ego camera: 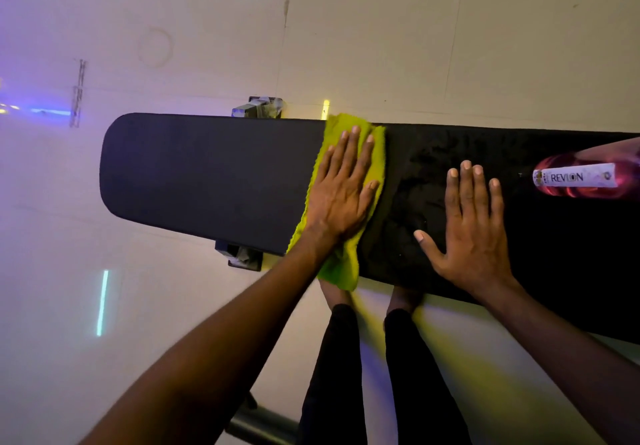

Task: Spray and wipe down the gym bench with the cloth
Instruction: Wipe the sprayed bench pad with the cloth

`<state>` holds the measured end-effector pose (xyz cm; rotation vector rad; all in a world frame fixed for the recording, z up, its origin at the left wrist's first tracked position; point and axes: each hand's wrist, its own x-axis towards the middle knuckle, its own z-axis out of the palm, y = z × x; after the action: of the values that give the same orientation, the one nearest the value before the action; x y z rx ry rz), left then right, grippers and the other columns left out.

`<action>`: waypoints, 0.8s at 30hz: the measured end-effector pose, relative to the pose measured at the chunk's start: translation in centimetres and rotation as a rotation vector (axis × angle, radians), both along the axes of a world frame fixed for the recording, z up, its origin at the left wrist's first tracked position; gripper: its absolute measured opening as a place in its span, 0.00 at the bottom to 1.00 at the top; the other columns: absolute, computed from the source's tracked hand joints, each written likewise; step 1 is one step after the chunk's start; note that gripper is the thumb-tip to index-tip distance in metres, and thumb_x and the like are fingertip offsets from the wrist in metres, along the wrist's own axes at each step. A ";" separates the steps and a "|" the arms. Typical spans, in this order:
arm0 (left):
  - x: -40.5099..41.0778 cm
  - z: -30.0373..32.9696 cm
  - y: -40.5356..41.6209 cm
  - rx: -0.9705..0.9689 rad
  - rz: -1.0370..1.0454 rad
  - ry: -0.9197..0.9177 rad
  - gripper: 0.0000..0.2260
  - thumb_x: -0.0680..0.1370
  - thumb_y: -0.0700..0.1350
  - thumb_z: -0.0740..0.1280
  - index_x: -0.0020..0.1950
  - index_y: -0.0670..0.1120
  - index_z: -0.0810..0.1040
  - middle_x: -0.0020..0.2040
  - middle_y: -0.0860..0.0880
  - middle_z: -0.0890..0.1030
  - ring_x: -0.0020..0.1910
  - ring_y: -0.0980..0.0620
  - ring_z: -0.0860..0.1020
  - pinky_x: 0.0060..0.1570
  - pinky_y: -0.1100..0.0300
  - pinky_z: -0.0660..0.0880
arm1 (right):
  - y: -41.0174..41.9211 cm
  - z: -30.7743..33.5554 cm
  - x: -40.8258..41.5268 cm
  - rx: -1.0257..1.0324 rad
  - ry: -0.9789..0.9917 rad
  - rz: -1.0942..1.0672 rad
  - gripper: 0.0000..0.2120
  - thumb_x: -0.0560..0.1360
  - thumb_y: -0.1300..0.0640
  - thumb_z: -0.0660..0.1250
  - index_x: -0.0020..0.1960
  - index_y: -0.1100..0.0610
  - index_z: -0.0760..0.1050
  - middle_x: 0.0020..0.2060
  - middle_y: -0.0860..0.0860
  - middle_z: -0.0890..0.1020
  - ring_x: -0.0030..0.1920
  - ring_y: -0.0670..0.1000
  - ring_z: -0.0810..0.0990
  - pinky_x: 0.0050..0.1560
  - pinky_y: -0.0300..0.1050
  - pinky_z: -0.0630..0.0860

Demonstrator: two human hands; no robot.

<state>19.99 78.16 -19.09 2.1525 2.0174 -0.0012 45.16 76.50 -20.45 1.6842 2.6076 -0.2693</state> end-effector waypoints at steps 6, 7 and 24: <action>5.9 -0.3 -8.1 -0.078 0.096 -0.010 0.31 0.85 0.58 0.47 0.84 0.42 0.49 0.84 0.38 0.47 0.84 0.41 0.45 0.81 0.43 0.50 | -1.7 0.0 0.3 -0.005 0.008 0.037 0.50 0.78 0.32 0.54 0.85 0.66 0.43 0.85 0.65 0.45 0.85 0.66 0.45 0.83 0.70 0.49; 6.0 -0.3 -6.8 -0.052 0.020 -0.029 0.31 0.85 0.57 0.48 0.84 0.43 0.49 0.84 0.39 0.48 0.84 0.42 0.45 0.81 0.44 0.50 | -1.7 -0.2 0.4 0.002 0.012 0.042 0.50 0.78 0.32 0.54 0.85 0.65 0.43 0.85 0.65 0.45 0.85 0.66 0.44 0.83 0.70 0.48; 3.6 -0.4 -3.2 -0.014 -0.190 -0.030 0.30 0.85 0.56 0.50 0.84 0.45 0.51 0.85 0.43 0.51 0.84 0.45 0.48 0.81 0.45 0.53 | -1.9 -0.1 3.6 0.000 0.024 0.053 0.50 0.78 0.31 0.54 0.85 0.65 0.45 0.85 0.63 0.47 0.86 0.64 0.46 0.83 0.69 0.52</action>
<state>23.59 74.98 -19.46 2.3122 1.7845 -0.0103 48.74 74.58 -20.52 1.6186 2.6644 -0.2899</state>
